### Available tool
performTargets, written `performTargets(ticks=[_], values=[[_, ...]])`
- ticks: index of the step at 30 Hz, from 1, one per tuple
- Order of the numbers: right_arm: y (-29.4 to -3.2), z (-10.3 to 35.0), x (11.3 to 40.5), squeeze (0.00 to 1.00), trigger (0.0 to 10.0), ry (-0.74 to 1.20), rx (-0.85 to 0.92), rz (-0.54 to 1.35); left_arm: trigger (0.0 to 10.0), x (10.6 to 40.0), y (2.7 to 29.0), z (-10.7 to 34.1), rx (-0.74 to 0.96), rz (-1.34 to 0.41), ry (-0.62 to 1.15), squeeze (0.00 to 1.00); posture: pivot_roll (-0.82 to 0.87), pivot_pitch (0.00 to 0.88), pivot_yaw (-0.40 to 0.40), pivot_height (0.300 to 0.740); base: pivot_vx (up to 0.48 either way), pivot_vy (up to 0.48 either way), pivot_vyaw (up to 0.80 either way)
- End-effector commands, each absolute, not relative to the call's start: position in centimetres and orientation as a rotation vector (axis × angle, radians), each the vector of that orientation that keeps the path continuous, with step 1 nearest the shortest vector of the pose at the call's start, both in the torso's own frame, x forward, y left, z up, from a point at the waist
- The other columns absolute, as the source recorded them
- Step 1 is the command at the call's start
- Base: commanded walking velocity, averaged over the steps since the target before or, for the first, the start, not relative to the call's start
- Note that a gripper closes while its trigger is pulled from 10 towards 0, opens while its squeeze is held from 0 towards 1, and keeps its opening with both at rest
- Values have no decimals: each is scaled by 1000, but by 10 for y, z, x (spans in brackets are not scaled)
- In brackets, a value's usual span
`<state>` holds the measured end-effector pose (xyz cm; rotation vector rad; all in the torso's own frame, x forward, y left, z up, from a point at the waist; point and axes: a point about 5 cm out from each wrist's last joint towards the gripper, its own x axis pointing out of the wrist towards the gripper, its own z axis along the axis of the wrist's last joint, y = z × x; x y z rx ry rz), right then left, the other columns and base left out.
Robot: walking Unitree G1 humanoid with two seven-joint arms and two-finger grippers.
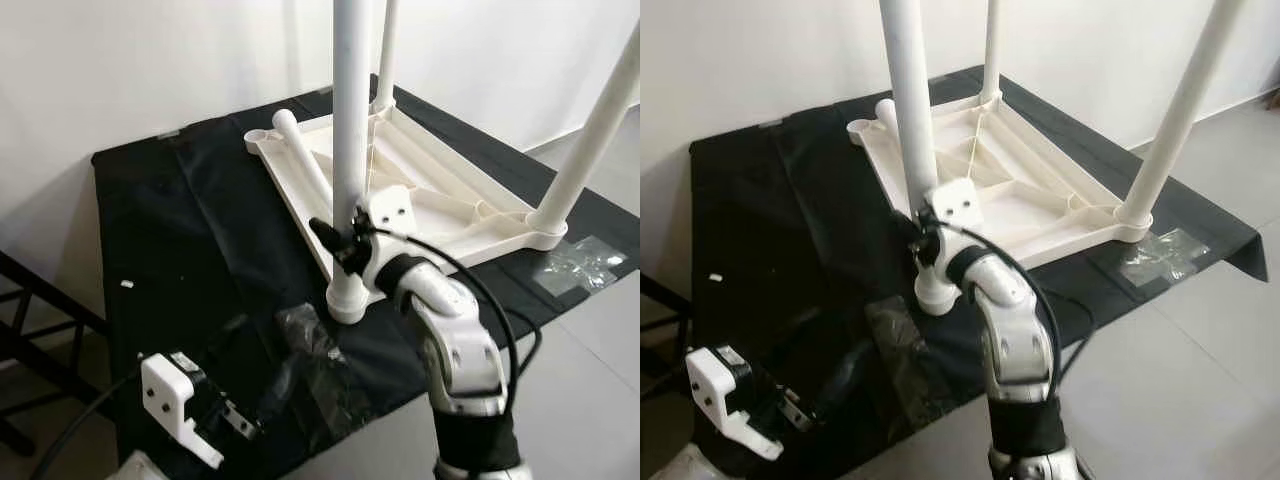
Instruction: Building children table
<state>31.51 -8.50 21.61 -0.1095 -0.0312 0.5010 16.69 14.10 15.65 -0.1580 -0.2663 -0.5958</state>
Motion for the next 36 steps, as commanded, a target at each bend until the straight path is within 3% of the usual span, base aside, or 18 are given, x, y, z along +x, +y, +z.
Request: performTargets(ticks=[1, 2, 3, 11, 13, 14, 17, 23, 32, 33, 34, 36], values=[[-100, 185, 321, 0, 1647, 139, -93, 407, 10000, 167, 143, 155, -161, -592, -258, 0, -41, 152, 57, 740, 0, 0, 0], [-94, 189, 323, 0, 10000, 128, -82, 453, 10000, 167, 143, 155, -157, -586, -261, 0, -36, 152, 54, 740, 0, 0, 0], [-90, 195, 326, 1000, 10000, 102, -83, 514, 10000, 168, 143, 155, -155, -581, -265, 0, -30, 153, 51, 740, 0, 0, 0], [-81, 220, 331, 1000, 10000, -2, -89, 714, 10000, 167, 141, 156, -154, -578, -269, 0, -21, 163, 44, 740, 0, 0, 0], [-80, 238, 323, 600, 10000, -96, -158, 1042, 10000, 165, 139, 157, -158, -583, -270, 0, -8, 178, 40, 740, 0, 0, 0], [-84, 240, 321, 0, 10000, -103, -224, 1173, 10000, 163, 138, 158, -160, -584, -270, 0, -2, 183, 37, 740, 0, 0, 0], [-94, 237, 326, 0, 10000, -57, -323, 1281, 10000, 162, 137, 159, -162, -586, -271, 0, 5, 195, 37, 740, 0, 0, 0], [-102, 243, 354, 0, 10000, -36, -305, 1223, 10000, 158, 137, 160, -161, -587, -269, 0, 28, 209, 44, 740, 0, 0, 0], [-103, 248, 355, 0, 10000, -24, -318, 1387, 10000, 154, 138, 160, -160, -592, -257, 0, 41, 224, 51, 740, 0, 0, 0], [-103, 249, 355, 0, 3725, -23, -321, 1430, 10000, 153, 138, 161, -160, -593, -255, 0, 44, 226, 52, 740, 0, 0, 0], [-103, 249, 355, 0, 0, -19, -322, 1469, 10000, 152, 138, 161, -160, -594, -253, 0, 46, 227, 53, 740, 0, 0, 0], [-103, 249, 356, 0, 0, -19, -321, 1499, 10000, 151, 138, 161, -159, -593, -251, 0, 48, 228, 53, 740, 0, 0, 0]])
